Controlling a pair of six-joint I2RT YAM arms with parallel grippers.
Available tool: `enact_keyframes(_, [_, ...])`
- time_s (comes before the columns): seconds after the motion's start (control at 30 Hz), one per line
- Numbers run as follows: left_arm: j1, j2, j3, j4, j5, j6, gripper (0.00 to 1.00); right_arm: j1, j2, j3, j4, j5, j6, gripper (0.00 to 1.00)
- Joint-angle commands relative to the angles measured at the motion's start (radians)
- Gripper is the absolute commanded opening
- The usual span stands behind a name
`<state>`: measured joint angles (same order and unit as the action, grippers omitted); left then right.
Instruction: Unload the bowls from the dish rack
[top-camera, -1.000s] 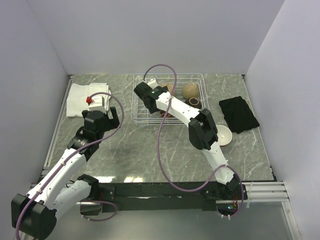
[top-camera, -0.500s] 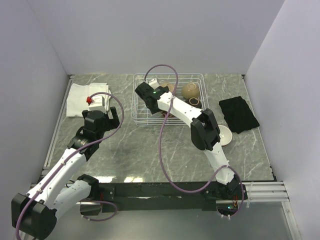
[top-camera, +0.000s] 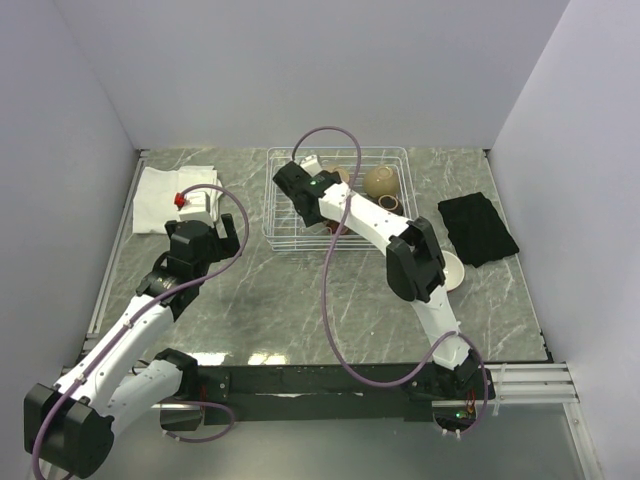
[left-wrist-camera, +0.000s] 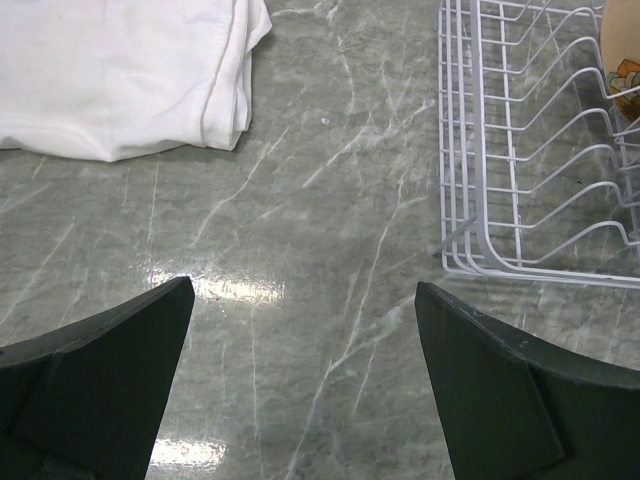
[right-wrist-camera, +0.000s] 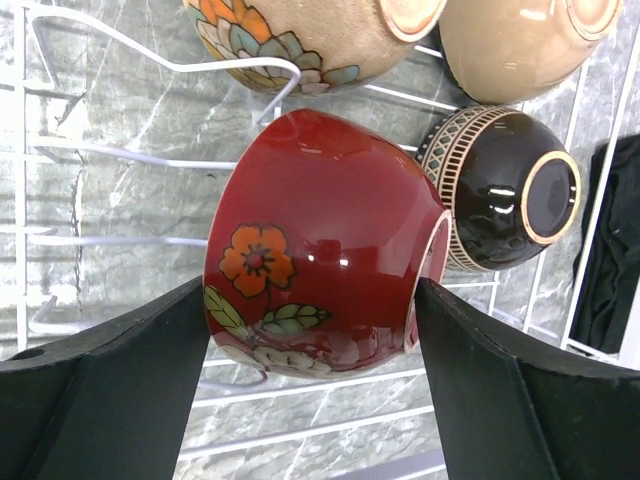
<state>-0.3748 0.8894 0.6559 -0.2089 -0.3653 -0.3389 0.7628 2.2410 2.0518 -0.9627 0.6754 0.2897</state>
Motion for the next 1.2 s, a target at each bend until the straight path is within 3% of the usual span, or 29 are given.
enact_keyframes(0.0, [-0.004,0.002,0.007,0.005,-0.018,-0.014,0.99,-0.008,-0.121,-0.025,-0.070,0.023,-0.011,0.55])
enact_keyframes(0.2, [-0.004,0.002,0.008,0.003,-0.021,-0.014,0.99,-0.013,-0.135,-0.035,-0.082,0.033,-0.004,0.53])
enact_keyframes(0.37, [-0.004,0.002,0.008,0.002,-0.021,-0.015,0.99,-0.020,-0.158,-0.067,-0.068,0.029,-0.004,0.38])
enact_keyframes(0.47, [-0.004,0.002,0.008,0.000,-0.018,-0.014,0.99,-0.028,-0.173,-0.105,-0.056,0.023,-0.004,0.37])
enact_keyframes(0.53, [-0.004,0.003,0.008,0.000,-0.018,-0.015,0.99,-0.037,-0.188,-0.123,-0.038,0.020,-0.006,0.39])
enact_keyframes(0.7, [-0.004,0.002,0.008,-0.001,-0.017,-0.014,0.99,-0.060,-0.211,-0.168,-0.008,0.015,-0.008,0.54])
enact_keyframes(0.83, [-0.004,0.000,0.005,-0.004,-0.020,-0.015,0.99,-0.115,-0.262,-0.194,0.008,-0.057,0.018,0.59])
enact_keyframes(0.97, [-0.004,0.000,0.007,-0.003,-0.020,-0.014,0.99,-0.209,-0.360,-0.296,0.083,-0.277,0.089,0.64])
enact_keyframes(1.17, [-0.004,0.002,0.008,-0.003,-0.023,-0.014,0.99,-0.347,-0.455,-0.481,0.254,-0.516,0.227,0.65])
